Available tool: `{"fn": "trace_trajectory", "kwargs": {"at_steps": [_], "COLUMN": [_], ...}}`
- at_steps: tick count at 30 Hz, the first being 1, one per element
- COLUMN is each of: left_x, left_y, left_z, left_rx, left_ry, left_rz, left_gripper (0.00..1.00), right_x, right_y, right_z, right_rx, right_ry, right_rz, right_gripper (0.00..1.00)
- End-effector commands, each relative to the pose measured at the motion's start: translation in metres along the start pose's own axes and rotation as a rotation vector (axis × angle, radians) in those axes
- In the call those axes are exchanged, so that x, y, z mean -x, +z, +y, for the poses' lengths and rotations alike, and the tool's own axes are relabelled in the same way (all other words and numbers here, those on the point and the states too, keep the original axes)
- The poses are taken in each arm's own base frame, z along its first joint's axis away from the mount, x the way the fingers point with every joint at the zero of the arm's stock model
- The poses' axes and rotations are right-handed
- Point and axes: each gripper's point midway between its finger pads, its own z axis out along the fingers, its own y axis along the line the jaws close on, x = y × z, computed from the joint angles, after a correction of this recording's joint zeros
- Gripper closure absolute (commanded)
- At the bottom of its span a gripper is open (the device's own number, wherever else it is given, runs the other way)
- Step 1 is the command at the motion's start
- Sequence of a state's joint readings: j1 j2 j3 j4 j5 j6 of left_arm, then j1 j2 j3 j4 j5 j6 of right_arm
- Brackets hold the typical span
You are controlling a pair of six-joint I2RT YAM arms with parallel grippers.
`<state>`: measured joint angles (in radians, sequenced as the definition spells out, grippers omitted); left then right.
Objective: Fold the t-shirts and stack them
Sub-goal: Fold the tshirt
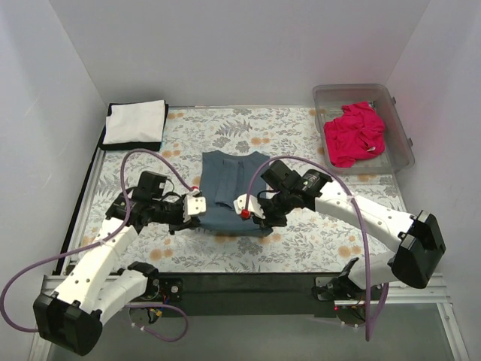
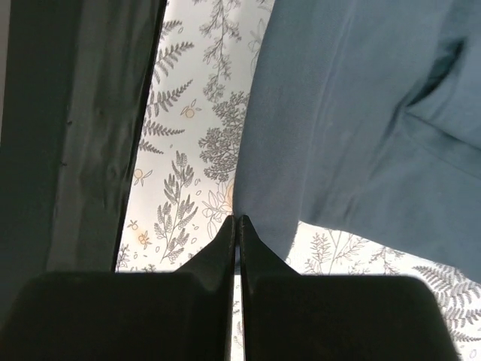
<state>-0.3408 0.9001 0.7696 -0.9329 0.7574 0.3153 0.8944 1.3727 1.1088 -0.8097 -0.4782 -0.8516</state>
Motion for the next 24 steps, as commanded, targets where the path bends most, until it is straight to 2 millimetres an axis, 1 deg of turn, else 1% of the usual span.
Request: {"fn": "trace_trajectory", "kwargs": {"at_steps": [1, 2, 3, 4, 5, 6, 7, 8, 9, 10, 11, 13, 14, 16, 17, 18, 19, 20, 22, 23, 24], "left_x": [0.026, 0.031, 0.042, 0.044, 0.042, 0.051, 0.042, 0.044, 0.042, 0.040, 0.030, 0.018, 0.001, -0.011, -0.020, -0.023, -0.033, -0.033, -0.042, -0.048, -0.058], "left_y": [-0.014, -0.011, -0.014, -0.014, -0.005, -0.008, -0.001, 0.001, 0.003, -0.002, 0.009, 0.013, 0.025, 0.034, 0.044, 0.049, 0.059, 0.061, 0.070, 0.074, 0.079], "left_z": [0.012, 0.027, 0.042, 0.056, 0.075, 0.091, 0.108, 0.124, 0.137, 0.156, 0.173, 0.196, 0.210, 0.223, 0.233, 0.238, 0.240, 0.245, 0.243, 0.241, 0.232], "left_rx": [0.028, 0.048, 0.079, 0.112, 0.122, 0.147, 0.140, 0.160, 0.168, 0.197, 0.191, 0.205, 0.208, 0.211, 0.216, 0.219, 0.202, 0.205, 0.190, 0.183, 0.169], "left_ry": [-0.081, -0.076, -0.065, -0.057, -0.063, -0.042, -0.070, -0.065, -0.072, -0.070, -0.091, -0.096, -0.117, -0.120, -0.129, -0.138, -0.158, -0.165, -0.185, -0.196, -0.206], "left_rz": [-0.016, -0.018, -0.028, -0.012, -0.002, -0.010, 0.003, -0.013, -0.013, -0.015, -0.016, -0.007, 0.012, 0.016, 0.019, 0.018, 0.027, 0.023, 0.035, 0.047, 0.071], "left_gripper": [1.00, 1.00, 1.00, 1.00, 1.00, 1.00, 1.00, 1.00, 1.00, 1.00, 1.00, 1.00, 1.00, 1.00, 1.00, 1.00, 1.00, 1.00, 1.00, 1.00, 1.00], "right_x": [0.020, 0.020, 0.030, 0.026, 0.020, 0.020, 0.019, 0.011, 0.007, 0.003, -0.010, -0.022, -0.030, -0.042, -0.049, -0.056, -0.063, -0.074, -0.086, -0.091, -0.098], "right_y": [-0.021, -0.020, -0.028, -0.034, -0.031, -0.033, -0.042, -0.035, -0.034, -0.040, -0.028, -0.024, -0.014, -0.010, -0.001, 0.003, 0.006, 0.017, 0.027, 0.033, 0.039], "right_z": [-0.002, -0.009, -0.022, -0.034, -0.045, -0.054, -0.071, -0.081, -0.090, -0.107, -0.119, -0.144, -0.162, -0.187, -0.203, -0.210, -0.217, -0.220, -0.225, -0.225, -0.219], "right_rx": [0.017, 0.015, -0.010, -0.027, -0.021, -0.026, -0.056, -0.043, -0.046, -0.073, -0.052, -0.063, -0.056, -0.075, -0.072, -0.072, -0.076, -0.059, -0.062, -0.055, -0.040], "right_ry": [0.037, 0.044, 0.025, 0.033, 0.056, 0.057, 0.052, 0.064, 0.065, 0.044, 0.062, 0.066, 0.077, 0.086, 0.096, 0.108, 0.113, 0.127, 0.132, 0.137, 0.154], "right_rz": [-0.034, -0.030, -0.051, -0.050, -0.035, -0.040, -0.044, -0.029, -0.024, -0.025, -0.004, 0.005, 0.013, 0.025, 0.023, 0.030, 0.036, 0.050, 0.068, 0.074, 0.082], "right_gripper": [0.99, 0.99, 0.99, 0.99, 0.99, 0.99, 0.99, 0.99, 0.99, 0.99, 0.99, 0.99, 0.99, 0.99, 0.99, 0.99, 0.99, 0.99, 0.99, 0.99, 0.99]}}
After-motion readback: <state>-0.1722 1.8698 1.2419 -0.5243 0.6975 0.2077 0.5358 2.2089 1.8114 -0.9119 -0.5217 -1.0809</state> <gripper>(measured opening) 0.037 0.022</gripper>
